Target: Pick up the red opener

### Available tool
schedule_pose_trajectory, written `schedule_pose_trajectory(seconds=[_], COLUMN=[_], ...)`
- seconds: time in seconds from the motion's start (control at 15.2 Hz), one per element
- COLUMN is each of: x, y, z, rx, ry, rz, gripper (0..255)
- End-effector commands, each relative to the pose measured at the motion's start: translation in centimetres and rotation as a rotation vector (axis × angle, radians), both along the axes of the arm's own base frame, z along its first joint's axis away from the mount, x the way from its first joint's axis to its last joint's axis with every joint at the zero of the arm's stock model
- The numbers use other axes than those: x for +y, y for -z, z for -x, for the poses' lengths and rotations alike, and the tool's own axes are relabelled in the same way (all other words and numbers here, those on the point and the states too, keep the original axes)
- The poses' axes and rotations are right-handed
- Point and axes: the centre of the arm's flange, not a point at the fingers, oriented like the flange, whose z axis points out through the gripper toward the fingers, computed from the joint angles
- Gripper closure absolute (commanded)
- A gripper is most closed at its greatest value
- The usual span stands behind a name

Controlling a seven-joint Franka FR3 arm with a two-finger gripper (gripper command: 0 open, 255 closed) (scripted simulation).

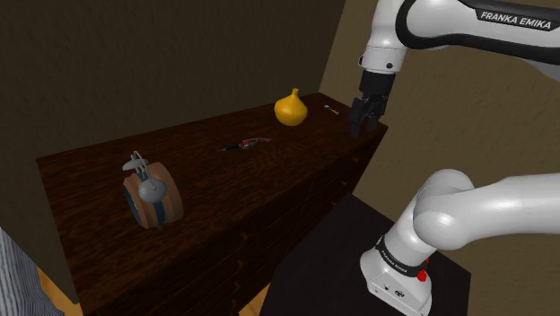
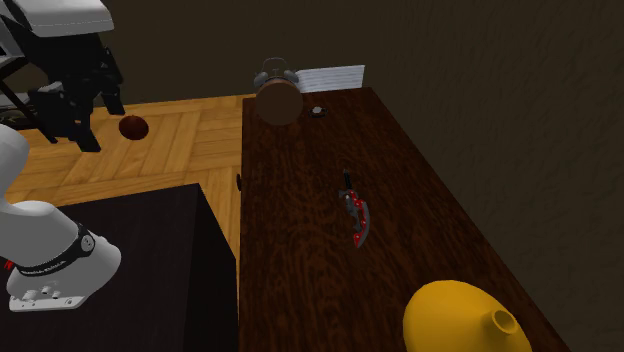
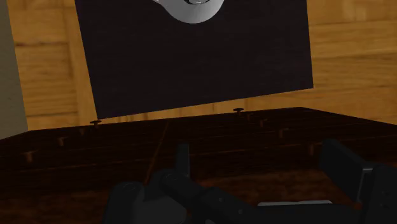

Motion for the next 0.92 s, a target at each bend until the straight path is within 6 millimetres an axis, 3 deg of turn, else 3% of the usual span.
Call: schedule_pose_trajectory(seconds=[0.0,0.86], x=[0.0,5.9], y=[0.0,8.8], z=[0.0,-12.2], rx=[0.000,-0.047], ry=[0.000,0.346], rz=[0.000,0.046], gripper=[0,0])
